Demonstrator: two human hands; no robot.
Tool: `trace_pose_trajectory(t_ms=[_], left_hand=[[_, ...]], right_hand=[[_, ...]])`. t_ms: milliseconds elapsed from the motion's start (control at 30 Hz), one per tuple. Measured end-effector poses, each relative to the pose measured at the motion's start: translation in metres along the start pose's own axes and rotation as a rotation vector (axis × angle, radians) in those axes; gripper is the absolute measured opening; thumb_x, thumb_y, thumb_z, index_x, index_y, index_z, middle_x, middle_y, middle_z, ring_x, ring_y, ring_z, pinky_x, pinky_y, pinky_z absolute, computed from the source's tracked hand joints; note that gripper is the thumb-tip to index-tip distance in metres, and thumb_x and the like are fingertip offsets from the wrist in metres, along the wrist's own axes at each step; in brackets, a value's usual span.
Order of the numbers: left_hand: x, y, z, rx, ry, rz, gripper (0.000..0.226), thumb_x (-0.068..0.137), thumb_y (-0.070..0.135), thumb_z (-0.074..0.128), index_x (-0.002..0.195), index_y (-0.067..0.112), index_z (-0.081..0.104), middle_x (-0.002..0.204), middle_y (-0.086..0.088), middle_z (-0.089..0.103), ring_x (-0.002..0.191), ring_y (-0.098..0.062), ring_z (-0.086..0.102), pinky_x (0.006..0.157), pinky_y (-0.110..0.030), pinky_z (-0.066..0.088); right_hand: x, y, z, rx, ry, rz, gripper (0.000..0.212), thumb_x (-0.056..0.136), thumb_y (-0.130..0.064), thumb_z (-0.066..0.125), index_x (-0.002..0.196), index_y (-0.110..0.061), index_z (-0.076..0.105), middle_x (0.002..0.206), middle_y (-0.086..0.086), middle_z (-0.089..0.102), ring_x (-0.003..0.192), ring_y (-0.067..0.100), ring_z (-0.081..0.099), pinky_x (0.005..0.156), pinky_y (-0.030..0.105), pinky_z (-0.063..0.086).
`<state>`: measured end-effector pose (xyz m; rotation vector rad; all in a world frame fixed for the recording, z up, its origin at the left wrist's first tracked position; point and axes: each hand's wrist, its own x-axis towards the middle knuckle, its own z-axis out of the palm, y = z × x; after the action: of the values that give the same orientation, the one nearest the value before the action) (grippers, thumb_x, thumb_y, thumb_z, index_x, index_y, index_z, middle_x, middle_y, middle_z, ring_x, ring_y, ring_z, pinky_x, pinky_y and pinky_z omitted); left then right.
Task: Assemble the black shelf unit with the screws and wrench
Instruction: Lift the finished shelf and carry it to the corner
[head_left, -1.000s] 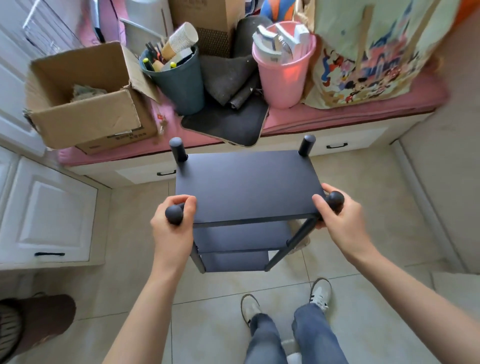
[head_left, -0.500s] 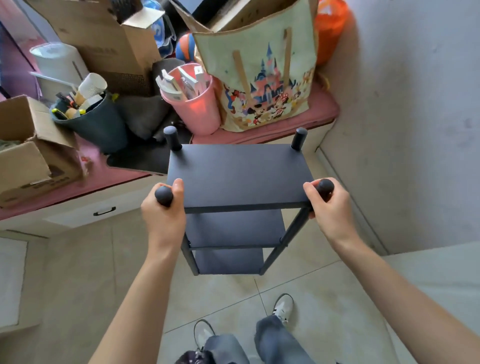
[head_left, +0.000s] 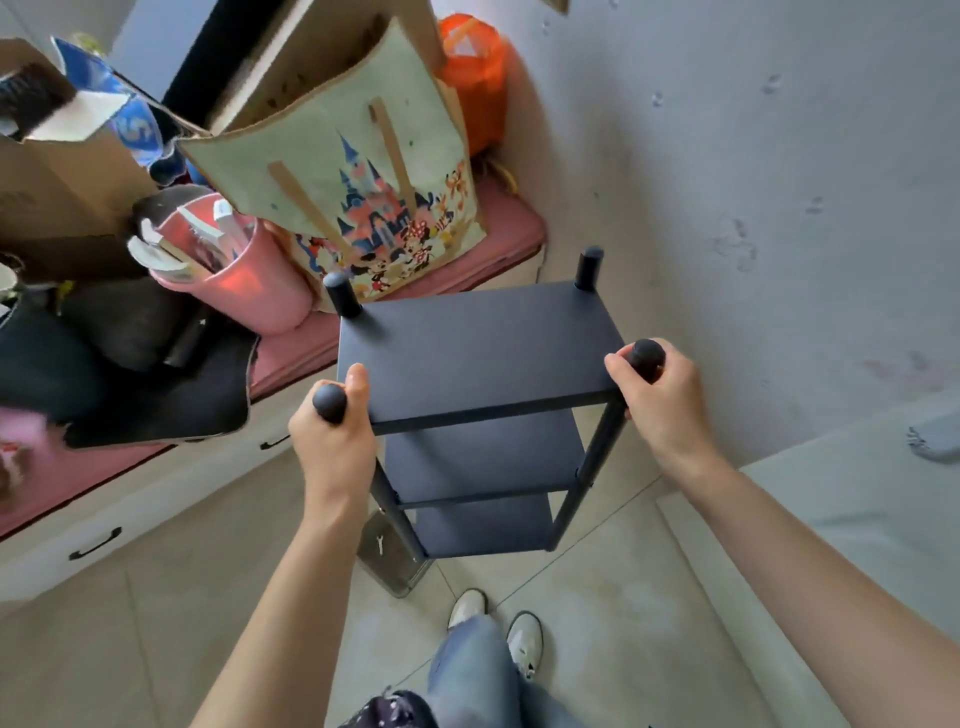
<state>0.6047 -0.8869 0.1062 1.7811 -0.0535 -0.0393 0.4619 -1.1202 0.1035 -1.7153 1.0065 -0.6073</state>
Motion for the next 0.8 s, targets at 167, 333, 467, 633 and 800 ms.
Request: trace_pose_trajectory(t_ms=[167,333,467,633,800], left_hand=[[0.029,-0.004,0.051,-0.005,-0.092,0.008,0.046,0.101,0.020,0.058,0.063,0.010,0.034,0.063,0.004,0.028,0.053,-0.003,0.025,0.051,-0.018,0.024],[0.073,-0.017,0.095,0.002,-0.184,-0.038,0.045,0.100,0.017,0.059,0.064,0.009,0.034,0.058,0.014,0.029,0.051,-0.002,0.026,0.049,-0.016,0.025],[0.106,-0.025,0.129,0.033,-0.290,-0.047,0.049,0.100,0.018,0.059,0.062,0.020,0.029,0.050,0.019,0.030,0.050,-0.002,0.026,0.048,-0.015,0.023],[0.140,-0.038,0.173,0.086,-0.343,-0.070,0.044,0.099,0.018,0.061,0.063,0.018,0.036,0.050,0.020,0.039,0.050,-0.001,0.033,0.050,-0.015,0.029],[0.166,-0.057,0.218,0.157,-0.338,-0.127,0.034,0.097,0.020,0.063,0.067,0.017,0.047,0.063,0.010,0.047,0.054,0.000,0.042,0.061,-0.024,0.037]], right_hand=[[0.041,0.010,-0.011,-0.041,0.064,0.065,0.014,0.086,-0.020,0.066,0.079,-0.009,0.061,0.064,-0.007,0.054,0.063,0.016,0.050,0.062,0.041,0.052],[0.084,0.012,-0.006,-0.075,0.093,0.167,0.008,0.084,-0.014,0.066,0.076,-0.017,0.064,0.061,-0.019,0.057,0.062,0.007,0.055,0.067,0.047,0.058],[0.114,0.011,0.001,-0.095,0.138,0.240,0.006,0.084,-0.008,0.065,0.078,-0.011,0.065,0.065,-0.013,0.056,0.061,0.009,0.055,0.067,0.046,0.058],[0.152,0.024,0.009,-0.097,0.184,0.324,0.004,0.085,-0.011,0.067,0.083,-0.008,0.066,0.073,-0.001,0.060,0.069,0.016,0.056,0.072,0.044,0.058],[0.197,0.052,0.018,-0.113,0.185,0.358,0.013,0.088,-0.019,0.070,0.080,-0.010,0.063,0.072,0.001,0.059,0.061,0.016,0.057,0.071,0.043,0.058]])
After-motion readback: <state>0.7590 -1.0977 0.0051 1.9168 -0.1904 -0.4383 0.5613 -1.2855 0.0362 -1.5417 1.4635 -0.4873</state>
